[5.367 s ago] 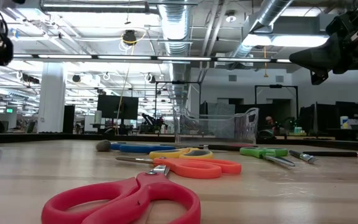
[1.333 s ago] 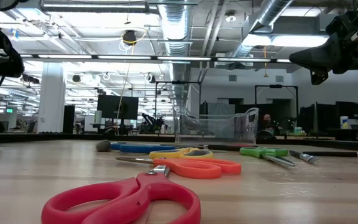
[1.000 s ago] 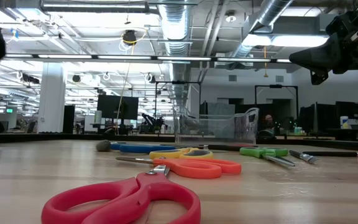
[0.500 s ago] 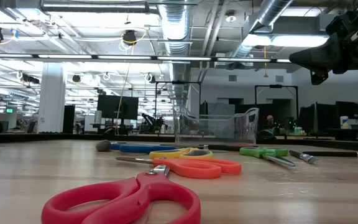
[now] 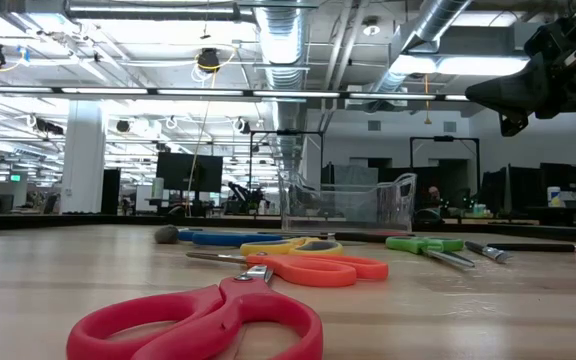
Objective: Pick & Place Paint Supplies
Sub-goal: Put the eyeshadow brush into the transparent bin
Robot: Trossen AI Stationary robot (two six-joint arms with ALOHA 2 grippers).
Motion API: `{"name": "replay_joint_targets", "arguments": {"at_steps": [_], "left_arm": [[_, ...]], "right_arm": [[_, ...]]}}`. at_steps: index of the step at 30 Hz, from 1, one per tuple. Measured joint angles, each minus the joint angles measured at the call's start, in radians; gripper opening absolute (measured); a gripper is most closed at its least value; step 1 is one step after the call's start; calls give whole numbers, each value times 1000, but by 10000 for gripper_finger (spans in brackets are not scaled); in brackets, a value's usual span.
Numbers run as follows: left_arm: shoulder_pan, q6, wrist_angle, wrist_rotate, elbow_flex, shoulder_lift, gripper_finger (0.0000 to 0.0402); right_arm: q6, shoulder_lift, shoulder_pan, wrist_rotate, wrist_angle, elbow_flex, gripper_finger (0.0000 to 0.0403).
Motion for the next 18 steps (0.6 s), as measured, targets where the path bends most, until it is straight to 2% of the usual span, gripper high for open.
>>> {"name": "replay_joint_targets", "arguments": {"at_steps": [6, 11, 15, 18], "left_arm": [[163, -192, -208, 144, 3, 79, 228], [222, -268, -358, 164, 2, 170, 228], [259, -361, -405, 172, 2, 247, 228], [287, -428, -462, 219, 2, 306, 227]], "right_arm": [[0, 0, 0, 0, 0, 0, 8], [0, 0, 0, 0, 0, 0, 8], [0, 0, 0, 0, 0, 0, 8], [0, 0, 0, 0, 0, 0, 9]]}}
